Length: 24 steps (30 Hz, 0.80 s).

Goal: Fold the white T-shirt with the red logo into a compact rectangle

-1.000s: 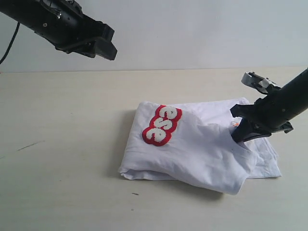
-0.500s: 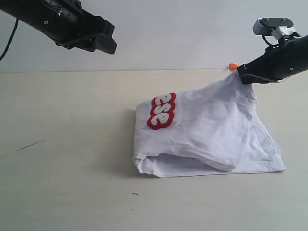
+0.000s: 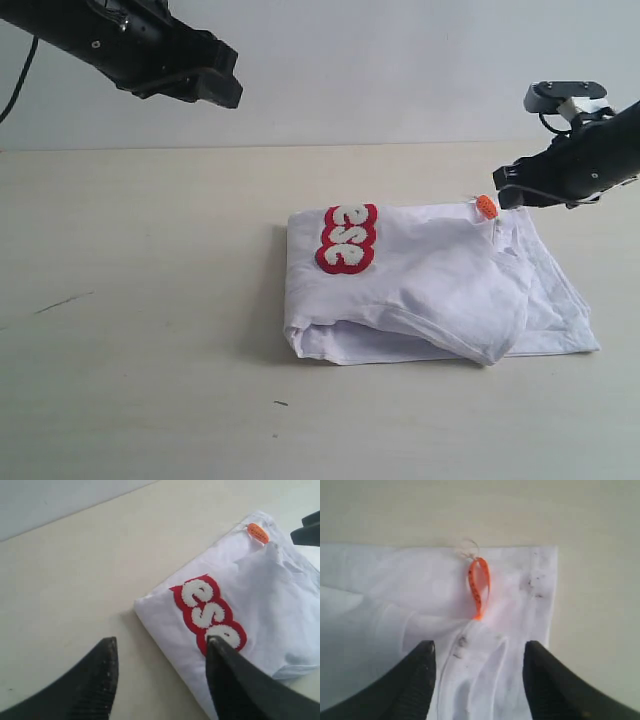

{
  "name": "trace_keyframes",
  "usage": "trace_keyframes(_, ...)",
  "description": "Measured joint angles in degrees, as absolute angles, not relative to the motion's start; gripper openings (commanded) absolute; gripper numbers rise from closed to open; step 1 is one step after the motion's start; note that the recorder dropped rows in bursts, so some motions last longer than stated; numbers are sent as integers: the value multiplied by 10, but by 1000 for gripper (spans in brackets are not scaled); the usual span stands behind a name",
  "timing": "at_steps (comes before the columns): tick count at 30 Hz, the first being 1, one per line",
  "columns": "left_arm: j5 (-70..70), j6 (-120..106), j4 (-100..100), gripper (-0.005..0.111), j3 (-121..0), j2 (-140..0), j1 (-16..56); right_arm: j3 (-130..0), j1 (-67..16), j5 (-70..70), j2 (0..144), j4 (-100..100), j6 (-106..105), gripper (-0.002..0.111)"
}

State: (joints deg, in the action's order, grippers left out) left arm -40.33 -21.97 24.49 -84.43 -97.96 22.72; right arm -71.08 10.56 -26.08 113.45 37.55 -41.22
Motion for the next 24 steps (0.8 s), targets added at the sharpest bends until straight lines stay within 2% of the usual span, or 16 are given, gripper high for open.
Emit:
trace_keyframes(3,-403,-226,248,53,-835,-980,227,-725,107,-285,1135,323,-335,50)
trace_keyframes(7,-404,-266,272,53,-814,-996,236,-758,107,-399,1135,306,-284,50)
trace_keyframes(11,-422,-281,282,53,-807,-1026,245,-767,107,-489,1133,251,-237,55)
trace_keyframes(15,-449,-284,282,53,-806,-1034,245,-761,113,-491,1151,227,-206,56)
trace_keyframes(19,-455,-285,288,53,-806,-1030,245,-758,112,-476,1198,352,-286,56)
trace_keyframes(24,-455,-285,289,53,-806,-1030,245,-758,112,-460,1213,357,-285,56)
